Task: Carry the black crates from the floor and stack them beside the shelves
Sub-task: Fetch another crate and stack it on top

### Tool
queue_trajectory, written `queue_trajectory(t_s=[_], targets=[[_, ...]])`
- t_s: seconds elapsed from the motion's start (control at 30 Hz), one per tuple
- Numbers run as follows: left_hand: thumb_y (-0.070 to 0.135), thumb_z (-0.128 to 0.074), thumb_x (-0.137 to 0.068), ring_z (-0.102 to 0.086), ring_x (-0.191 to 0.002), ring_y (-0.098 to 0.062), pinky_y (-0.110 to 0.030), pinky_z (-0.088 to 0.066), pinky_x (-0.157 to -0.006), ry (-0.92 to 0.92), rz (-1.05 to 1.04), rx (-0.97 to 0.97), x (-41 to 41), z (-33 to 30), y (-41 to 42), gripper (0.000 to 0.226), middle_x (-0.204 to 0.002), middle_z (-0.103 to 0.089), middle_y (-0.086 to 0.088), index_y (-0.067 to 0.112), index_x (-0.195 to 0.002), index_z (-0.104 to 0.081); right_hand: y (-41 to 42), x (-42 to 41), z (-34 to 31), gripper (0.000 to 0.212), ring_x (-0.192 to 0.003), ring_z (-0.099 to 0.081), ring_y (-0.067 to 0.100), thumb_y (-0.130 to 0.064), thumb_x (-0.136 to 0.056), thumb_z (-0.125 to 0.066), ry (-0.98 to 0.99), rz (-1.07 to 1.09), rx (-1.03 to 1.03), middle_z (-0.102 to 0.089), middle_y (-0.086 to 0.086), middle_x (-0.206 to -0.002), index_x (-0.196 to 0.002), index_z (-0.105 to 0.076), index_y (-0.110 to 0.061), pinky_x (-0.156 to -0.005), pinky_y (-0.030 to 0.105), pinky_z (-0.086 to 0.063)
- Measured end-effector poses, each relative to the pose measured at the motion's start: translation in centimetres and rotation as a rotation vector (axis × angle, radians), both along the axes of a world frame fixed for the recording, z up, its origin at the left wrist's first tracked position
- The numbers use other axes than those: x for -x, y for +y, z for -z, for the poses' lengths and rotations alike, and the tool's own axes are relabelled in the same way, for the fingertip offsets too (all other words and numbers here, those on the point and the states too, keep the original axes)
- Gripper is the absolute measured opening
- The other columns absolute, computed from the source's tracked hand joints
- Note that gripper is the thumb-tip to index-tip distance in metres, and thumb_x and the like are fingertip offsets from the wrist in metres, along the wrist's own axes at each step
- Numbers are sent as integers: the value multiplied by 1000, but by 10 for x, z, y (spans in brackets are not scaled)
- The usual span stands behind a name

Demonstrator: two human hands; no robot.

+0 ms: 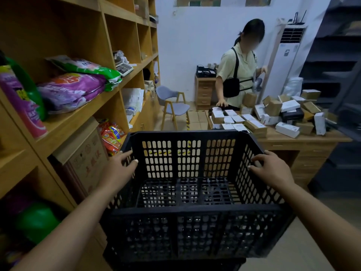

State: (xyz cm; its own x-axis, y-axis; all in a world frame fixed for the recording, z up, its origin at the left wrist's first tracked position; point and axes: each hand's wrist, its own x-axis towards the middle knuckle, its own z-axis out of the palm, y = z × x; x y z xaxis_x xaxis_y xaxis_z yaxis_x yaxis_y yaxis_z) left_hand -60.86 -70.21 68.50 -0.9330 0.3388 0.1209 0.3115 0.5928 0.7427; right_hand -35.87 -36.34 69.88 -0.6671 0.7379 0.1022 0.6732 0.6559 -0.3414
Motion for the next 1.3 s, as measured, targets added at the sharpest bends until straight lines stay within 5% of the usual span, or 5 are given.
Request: queue_trajectory(t_s=[0.17, 0.37, 0.63, 0.97, 1.3], targets=[[38, -61, -90, -29, -142, -27, -49, -27, -113, -18, -14, -43, 21, -6, -12, 45, -155, -32, -8, 21, -132, -58, -20, 10, -3, 47, -115, -57, 26, -46, -84, -67, 52, -8, 13, -52, 10, -138, -125, -62, -25, -90, 38, -49], [44, -59, -90, -28, -142, -28, -54, -29, -112, 12, -18, 64, 34, -7, -24, 49, -156, -29, -5, 26, -135, -55, -35, 23, 3, 53, -133, -44, 30, -53, -83, -65, 53, 0, 30, -44, 14, -147, -128, -60, -25, -102, 44, -44], [45, -59, -90, -26, -142, -30, -54, -29, -111, 25, -27, 106, 43, -7, -25, 50, -156, -27, -6, 24, -135, -54, -36, 33, 7, 50, -120, -54, 28, -54, -83, -63, 100, 6, 25, -55, 9, -134, -122, -64, -23, -94, 42, -48], [66, -41, -88, -29, -136, -46, -52, -34, -105, 132, -39, 538, 35, 11, -31, 67, -159, -21, 2, 36, -147, -32, -46, 36, 9, 49, -128, -43, 41, -57, -86, -57, -39, 31, -9, -36, 12, -151, -124, -62, -26, -99, 44, -42], [60, -42, -91, -25, -137, -49, -49, -27, -110, 156, 23, 673, 43, 10, -36, 68, -161, -15, -4, 30, -150, -26, -50, 34, 10, 54, -122, -51, 31, -57, -84, -58, 35, 41, -1, -54, 10, -135, -126, -61, -23, -94, 42, -46]])
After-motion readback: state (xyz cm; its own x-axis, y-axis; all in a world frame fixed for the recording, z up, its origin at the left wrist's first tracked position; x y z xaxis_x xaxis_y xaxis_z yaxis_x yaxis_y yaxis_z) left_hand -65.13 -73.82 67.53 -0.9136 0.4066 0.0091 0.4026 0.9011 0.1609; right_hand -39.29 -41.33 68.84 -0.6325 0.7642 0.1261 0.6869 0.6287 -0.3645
